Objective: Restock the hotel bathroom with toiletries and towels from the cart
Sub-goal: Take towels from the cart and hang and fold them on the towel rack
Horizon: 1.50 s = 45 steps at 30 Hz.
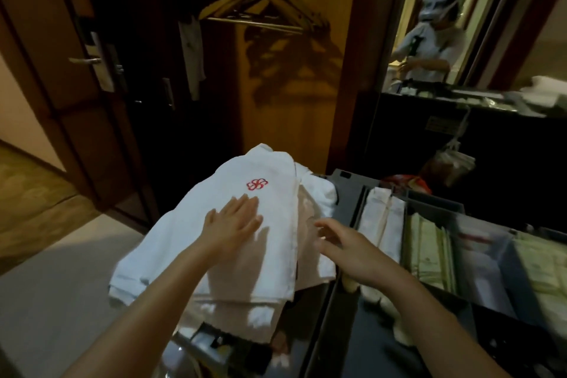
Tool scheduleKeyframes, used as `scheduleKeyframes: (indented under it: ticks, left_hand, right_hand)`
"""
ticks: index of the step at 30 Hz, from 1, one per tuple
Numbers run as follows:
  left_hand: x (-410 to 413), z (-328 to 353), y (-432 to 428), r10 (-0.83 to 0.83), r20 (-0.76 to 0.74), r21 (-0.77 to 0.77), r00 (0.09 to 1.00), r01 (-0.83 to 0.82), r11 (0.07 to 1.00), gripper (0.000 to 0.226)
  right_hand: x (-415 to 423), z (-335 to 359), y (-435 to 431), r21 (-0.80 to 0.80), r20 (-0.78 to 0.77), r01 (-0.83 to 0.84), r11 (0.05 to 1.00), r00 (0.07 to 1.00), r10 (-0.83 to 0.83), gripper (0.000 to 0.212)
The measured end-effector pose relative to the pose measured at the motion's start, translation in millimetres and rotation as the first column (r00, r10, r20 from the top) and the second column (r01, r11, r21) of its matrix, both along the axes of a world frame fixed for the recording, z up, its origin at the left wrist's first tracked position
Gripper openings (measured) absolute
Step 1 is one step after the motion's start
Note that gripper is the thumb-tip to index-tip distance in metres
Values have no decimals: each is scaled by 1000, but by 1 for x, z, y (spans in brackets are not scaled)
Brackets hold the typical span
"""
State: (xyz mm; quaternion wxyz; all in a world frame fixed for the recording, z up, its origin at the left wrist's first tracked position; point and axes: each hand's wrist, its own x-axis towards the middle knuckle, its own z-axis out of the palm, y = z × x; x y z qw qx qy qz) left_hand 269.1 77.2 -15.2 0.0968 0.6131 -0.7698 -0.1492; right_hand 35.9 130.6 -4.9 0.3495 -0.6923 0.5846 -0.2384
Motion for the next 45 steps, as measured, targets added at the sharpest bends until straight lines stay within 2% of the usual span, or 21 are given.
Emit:
scheduleKeyframes:
  ticks: [5, 9, 15, 20, 27, 32, 36, 38, 40, 45]
  left_hand:
    - [12, -25, -58, 6, -72, -159, 997, -18, 987, 54]
    - [20, -31, -95, -9, -58, -183, 998, -2, 983, 60]
    - [24, -32, -145, -36, -16, -137, 999, 34, 990, 54]
    - [25, -31, -172, 53, -87, -95, 995, -61, 994, 48]
    - [23, -33, -199, 58, -78, -14, 995, -60, 998, 51]
    - [22, -35, -206, 89, -130, -13, 988, -92, 996, 46]
    - [24, -38, -210, 95, -165, -26, 982, -101, 995, 46]
    - [24, -41, -215, 100, -137, -25, 986, -104, 994, 48]
    - [25, -45, -221, 143, -103, -9, 984, -145, 989, 53]
    - [30, -52, -234, 330, -119, 165, 936, -309, 936, 77]
  right_hand:
    - [22, -1, -58, 126, 121, 92, 988, 987, -107, 54]
    - [45, 0, -101, 179, 219, 177, 968, 952, -215, 55]
    - [62, -1, -155, 256, 218, 290, 922, 912, -347, 56]
    - [66, -6, -192, 337, 162, 402, 851, 866, -473, 61]
    - [76, -8, -229, 332, 126, 420, 844, 868, -481, 62]
    - [75, -18, -243, 247, 217, 500, 830, 806, -551, 55]
    - [68, -14, -253, 191, 373, 564, 803, 715, -591, 56]
    - [65, -12, -256, 199, 443, 563, 802, 679, -586, 59]
    - [63, -9, -257, 228, 481, 562, 795, 645, -593, 62]
    - [63, 0, -258, 290, 541, 531, 796, 595, -594, 69]
